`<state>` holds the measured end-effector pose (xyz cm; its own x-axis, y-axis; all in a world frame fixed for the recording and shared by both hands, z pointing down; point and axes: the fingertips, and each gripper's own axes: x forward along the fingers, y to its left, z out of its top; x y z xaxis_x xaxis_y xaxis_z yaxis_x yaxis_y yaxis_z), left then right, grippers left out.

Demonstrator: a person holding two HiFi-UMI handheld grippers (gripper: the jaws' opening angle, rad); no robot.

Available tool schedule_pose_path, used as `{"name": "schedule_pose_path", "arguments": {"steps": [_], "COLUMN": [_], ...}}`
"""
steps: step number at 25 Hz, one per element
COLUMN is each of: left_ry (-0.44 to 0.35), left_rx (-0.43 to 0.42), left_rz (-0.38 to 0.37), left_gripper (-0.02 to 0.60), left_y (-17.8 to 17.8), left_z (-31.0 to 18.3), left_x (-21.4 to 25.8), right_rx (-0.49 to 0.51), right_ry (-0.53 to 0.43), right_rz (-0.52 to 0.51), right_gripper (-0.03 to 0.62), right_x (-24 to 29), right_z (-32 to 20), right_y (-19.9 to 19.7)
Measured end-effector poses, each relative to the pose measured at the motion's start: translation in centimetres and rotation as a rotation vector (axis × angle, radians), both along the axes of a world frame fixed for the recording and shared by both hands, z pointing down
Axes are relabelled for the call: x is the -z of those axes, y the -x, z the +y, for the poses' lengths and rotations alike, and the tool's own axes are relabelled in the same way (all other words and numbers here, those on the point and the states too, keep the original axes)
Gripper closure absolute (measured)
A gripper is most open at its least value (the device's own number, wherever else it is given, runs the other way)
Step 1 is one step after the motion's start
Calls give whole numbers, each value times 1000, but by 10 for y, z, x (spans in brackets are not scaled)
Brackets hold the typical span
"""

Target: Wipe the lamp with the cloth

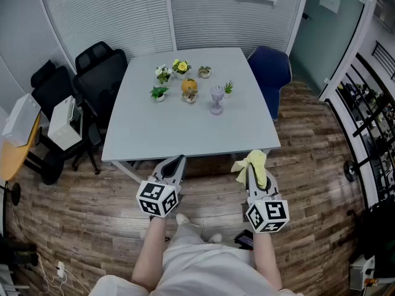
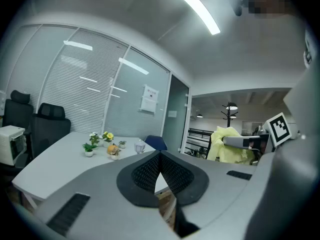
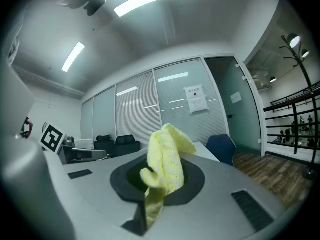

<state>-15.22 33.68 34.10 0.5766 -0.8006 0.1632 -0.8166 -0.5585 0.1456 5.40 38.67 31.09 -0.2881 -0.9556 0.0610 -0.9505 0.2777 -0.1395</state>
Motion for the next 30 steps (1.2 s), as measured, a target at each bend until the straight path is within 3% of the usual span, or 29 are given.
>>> {"name": "schedule_pose_path", "arguments": {"steps": [23, 24, 28, 30], "left_ry": [7, 9, 28, 38], "left_rx": [-42, -47, -81, -84], "left_rz": [12, 10, 8, 4], "left_gripper": [572, 553, 374, 349], "left_y": [-27, -31, -48, -52], "left_z": [14, 15, 21, 21], "left_x": [4, 3, -4, -8], "right_rx": [29, 34, 47, 73], "right_ry": [3, 5, 4, 7], "right_rz": [-6, -16, -53, -63], "right_gripper": [563, 563, 563, 563], "right_x": [-1, -2, -3, -3], "right_z": [19, 20, 23, 22], "right_y": [-11, -13, -21, -20]}}
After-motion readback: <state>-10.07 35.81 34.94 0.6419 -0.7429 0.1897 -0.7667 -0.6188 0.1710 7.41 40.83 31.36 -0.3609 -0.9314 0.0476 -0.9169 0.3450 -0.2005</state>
